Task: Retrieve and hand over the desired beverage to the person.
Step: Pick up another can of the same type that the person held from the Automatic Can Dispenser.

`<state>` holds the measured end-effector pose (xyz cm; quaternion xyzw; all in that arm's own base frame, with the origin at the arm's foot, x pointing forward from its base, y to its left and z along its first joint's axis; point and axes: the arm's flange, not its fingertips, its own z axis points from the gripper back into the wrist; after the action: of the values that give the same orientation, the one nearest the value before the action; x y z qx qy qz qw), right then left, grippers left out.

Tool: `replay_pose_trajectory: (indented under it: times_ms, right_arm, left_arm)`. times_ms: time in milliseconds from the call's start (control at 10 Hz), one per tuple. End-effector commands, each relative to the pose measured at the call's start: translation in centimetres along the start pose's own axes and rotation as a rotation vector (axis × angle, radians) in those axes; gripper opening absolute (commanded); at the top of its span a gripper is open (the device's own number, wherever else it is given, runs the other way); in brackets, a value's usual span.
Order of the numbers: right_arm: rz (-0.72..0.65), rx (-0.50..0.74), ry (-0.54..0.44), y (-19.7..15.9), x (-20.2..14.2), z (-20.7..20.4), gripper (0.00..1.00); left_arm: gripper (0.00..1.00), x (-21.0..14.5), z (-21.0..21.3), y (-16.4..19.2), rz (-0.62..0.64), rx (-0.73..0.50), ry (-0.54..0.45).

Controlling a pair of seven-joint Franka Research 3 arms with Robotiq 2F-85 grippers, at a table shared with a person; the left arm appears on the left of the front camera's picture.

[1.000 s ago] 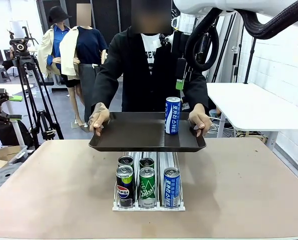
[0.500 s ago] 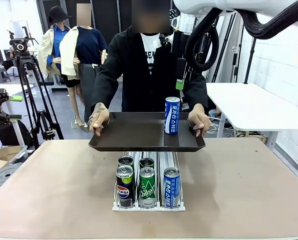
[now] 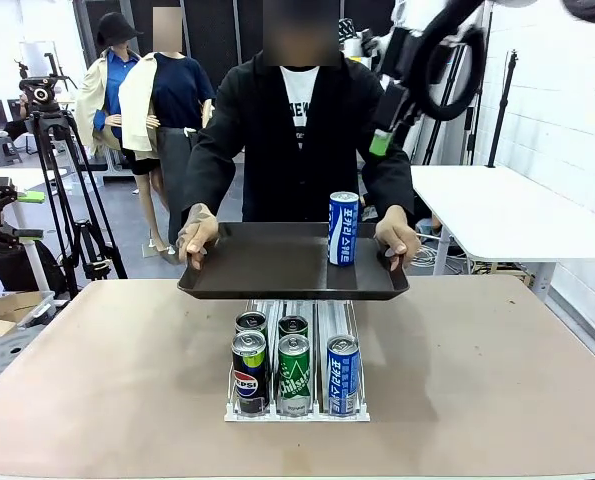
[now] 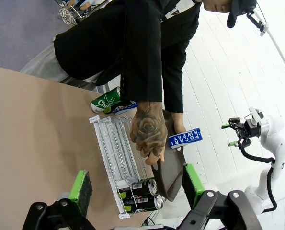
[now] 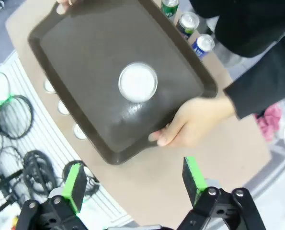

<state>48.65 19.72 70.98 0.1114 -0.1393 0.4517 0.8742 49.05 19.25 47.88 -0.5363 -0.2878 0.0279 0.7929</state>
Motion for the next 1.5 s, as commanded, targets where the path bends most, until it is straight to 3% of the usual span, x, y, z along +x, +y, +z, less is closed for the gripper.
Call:
replay_pose_trajectory:
  times_ms: [0, 400, 600, 800, 1000, 1400]
  right_arm:
    - [-0.071, 0.04, -0.099, -0.1, -6.2, -1.8, 1.0]
    - [-0.201, 0.303, -0.393, -5.7, -16.5, -4.1, 1.0]
    - [-0.305, 0.368, -0.574, -6.7, -22.6, -5.4, 1.0]
    - [-0.396, 0.45, -0.674, -7.8, -26.9, -7.9, 1.0]
    - [-0.477, 0.521, -0.78, -8.9, -30.2, -10.4, 1.0]
    - [-0.554, 0.639, -0.894, -10.9, -33.8, -14.4, 1.0]
  left_arm:
    - [1.0, 0.0, 0.1, -0.2, 0.0, -0.001, -0.003]
    - [1.0, 0.0, 0.1, -0.2, 0.0, -0.001, -0.003]
    - [1.0, 0.0, 0.1, -0.2, 0.0, -0.001, -0.003]
    - [1.0, 0.0, 0.1, -0.2, 0.0, -0.001, -0.003]
    - [1.0, 0.0, 0.1, -0.2, 0.0, -0.001, -0.003]
    - [1.0, 0.0, 0.1, -0.2, 0.0, -0.001, -0.003]
